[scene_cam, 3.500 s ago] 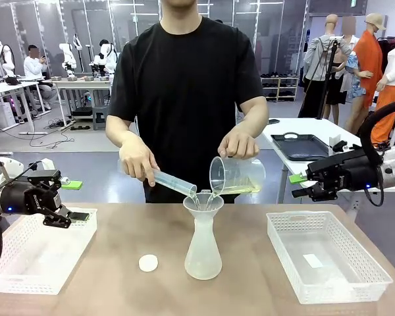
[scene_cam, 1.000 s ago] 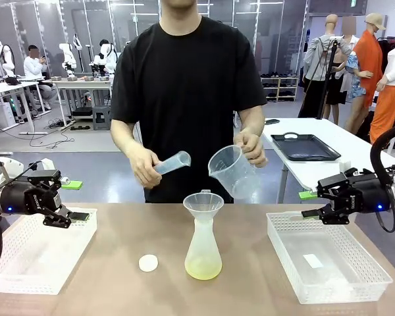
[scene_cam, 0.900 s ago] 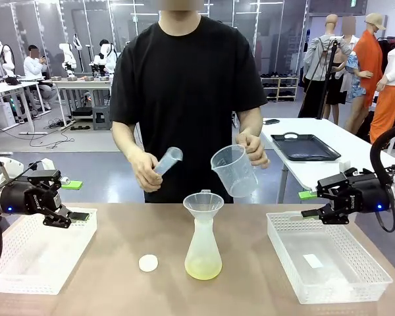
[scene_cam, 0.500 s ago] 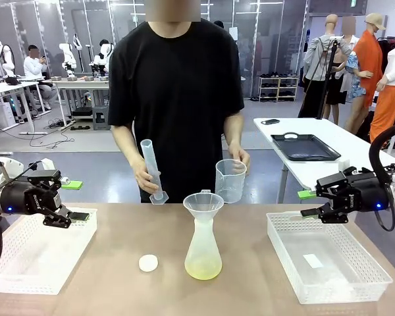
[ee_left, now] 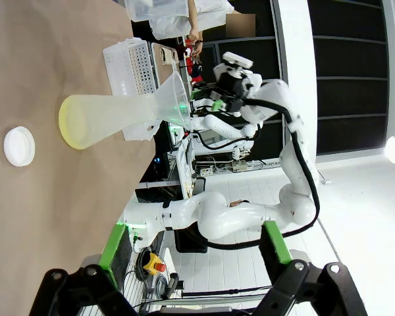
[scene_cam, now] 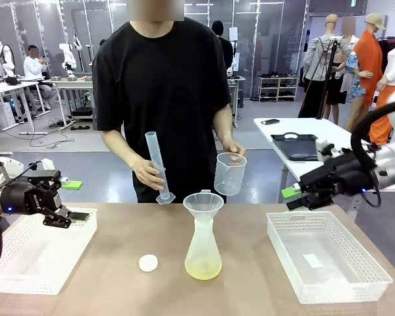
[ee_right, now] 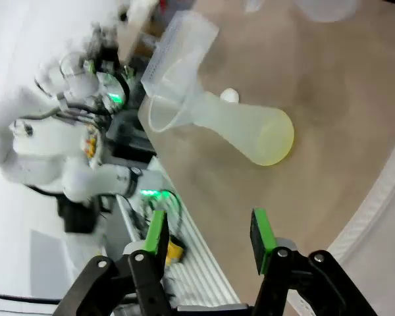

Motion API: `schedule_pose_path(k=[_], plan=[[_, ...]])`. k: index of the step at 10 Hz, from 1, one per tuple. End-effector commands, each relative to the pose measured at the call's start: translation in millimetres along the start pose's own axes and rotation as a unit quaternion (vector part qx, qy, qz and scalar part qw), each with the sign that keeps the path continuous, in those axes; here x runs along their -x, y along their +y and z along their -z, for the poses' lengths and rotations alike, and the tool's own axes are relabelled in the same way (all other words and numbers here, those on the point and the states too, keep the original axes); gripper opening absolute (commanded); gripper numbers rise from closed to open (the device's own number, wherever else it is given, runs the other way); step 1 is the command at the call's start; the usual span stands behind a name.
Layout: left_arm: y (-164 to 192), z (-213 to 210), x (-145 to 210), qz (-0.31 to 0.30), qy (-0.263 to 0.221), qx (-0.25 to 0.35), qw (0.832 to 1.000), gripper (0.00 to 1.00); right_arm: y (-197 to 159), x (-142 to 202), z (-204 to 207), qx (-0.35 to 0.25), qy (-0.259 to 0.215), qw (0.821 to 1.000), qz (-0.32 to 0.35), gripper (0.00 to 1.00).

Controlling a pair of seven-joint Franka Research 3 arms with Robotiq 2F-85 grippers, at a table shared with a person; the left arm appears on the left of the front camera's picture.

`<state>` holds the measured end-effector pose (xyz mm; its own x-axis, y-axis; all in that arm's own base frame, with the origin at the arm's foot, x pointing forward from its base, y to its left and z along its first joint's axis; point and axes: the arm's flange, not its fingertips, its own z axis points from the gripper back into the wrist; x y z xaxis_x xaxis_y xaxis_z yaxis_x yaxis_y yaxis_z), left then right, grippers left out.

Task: Prepare the solutions needed for the experiment.
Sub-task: Once the solution is in the Big flask , pick up the Plastic Funnel and place it back into the right Organizing basket.

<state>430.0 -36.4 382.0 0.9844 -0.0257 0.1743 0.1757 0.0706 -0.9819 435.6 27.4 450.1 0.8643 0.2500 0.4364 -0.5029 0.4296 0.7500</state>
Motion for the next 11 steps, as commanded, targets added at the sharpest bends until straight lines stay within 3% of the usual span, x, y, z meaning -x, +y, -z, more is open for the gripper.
schedule_pose_path(k=[1, 2, 3, 5, 6, 7, 10, 11], plan=[[-2, 1, -1, 0.005, -0.004, 0.005, 1.000, 1.00, 36, -1, 14, 0.043, 0.014, 0.992, -0.122, 0.63], [-2, 1, -1, 0.005, -0.004, 0.005, 1.000, 1.00, 56, 1, 21, 0.051, 0.033, 0.979, -0.193, 0.63], [-2, 1, -1, 0.005, -0.004, 0.005, 1.000, 1.00, 74, 8, 29, 0.074, 0.056, 0.955, -0.282, 0.63], [-2, 1, -1, 0.005, -0.004, 0.005, 1.000, 1.00, 90, 16, 42, 0.107, 0.095, 0.929, -0.341, 0.63], [-2, 1, -1, 0.005, -0.004, 0.005, 1.000, 1.00, 92, 18, 45, 0.121, 0.099, 0.926, -0.345, 0.63], [-2, 1, -1, 0.005, -0.004, 0.005, 1.000, 1.00, 99, 4, 34, 0.083, 0.106, 0.939, -0.316, 0.63], [-2, 1, -1, 0.005, -0.004, 0.005, 1.000, 1.00, 99, 11, 38, 0.093, 0.108, 0.932, -0.334, 0.63], [-2, 1, -1, 0.005, -0.004, 0.005, 1.000, 1.00, 101, 8, 51, 0.123, 0.101, 0.952, -0.261, 0.63]])
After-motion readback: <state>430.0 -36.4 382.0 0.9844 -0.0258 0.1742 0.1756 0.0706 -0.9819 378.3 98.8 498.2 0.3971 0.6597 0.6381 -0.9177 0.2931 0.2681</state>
